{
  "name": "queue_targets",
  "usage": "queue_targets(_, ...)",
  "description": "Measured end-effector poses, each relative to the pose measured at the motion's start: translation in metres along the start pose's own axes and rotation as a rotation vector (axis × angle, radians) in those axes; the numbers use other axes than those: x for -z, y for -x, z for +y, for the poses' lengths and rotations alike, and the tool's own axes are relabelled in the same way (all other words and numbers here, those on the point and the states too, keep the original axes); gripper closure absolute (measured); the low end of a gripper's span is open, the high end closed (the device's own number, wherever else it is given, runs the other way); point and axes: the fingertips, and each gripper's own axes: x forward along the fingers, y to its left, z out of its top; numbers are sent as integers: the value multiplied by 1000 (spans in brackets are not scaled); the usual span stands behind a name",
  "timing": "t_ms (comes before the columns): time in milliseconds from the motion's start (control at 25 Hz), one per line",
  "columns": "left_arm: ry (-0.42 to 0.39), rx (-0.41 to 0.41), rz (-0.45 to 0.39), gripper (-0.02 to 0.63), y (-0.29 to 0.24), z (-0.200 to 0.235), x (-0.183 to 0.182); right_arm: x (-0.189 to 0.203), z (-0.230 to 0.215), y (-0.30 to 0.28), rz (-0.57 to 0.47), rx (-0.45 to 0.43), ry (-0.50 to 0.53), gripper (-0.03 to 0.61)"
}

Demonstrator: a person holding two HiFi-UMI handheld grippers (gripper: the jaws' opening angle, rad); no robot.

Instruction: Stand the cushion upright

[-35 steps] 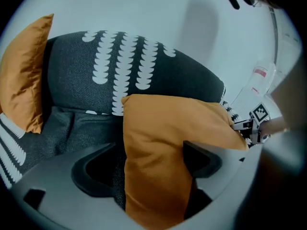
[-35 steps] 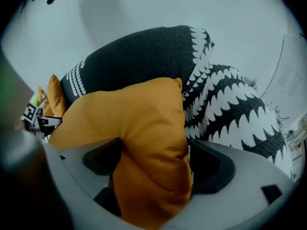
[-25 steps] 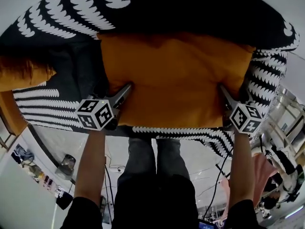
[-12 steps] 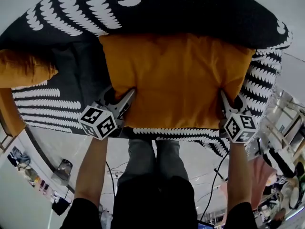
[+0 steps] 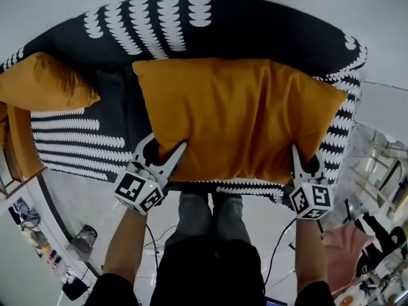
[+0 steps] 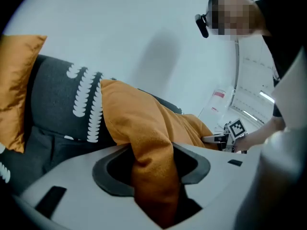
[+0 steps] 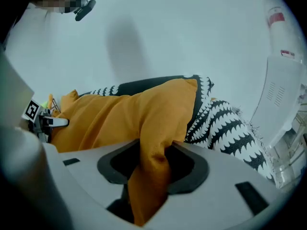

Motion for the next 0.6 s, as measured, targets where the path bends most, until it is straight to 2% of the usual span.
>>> queue_targets(400, -146, -46, -165, 364, 37, 17, -105, -103, 45, 3, -232, -44, 33, 376)
queue_targets(600, -194, -78, -202, 353, 28, 39, -132, -129, 53, -19, -286, -53, 35, 368)
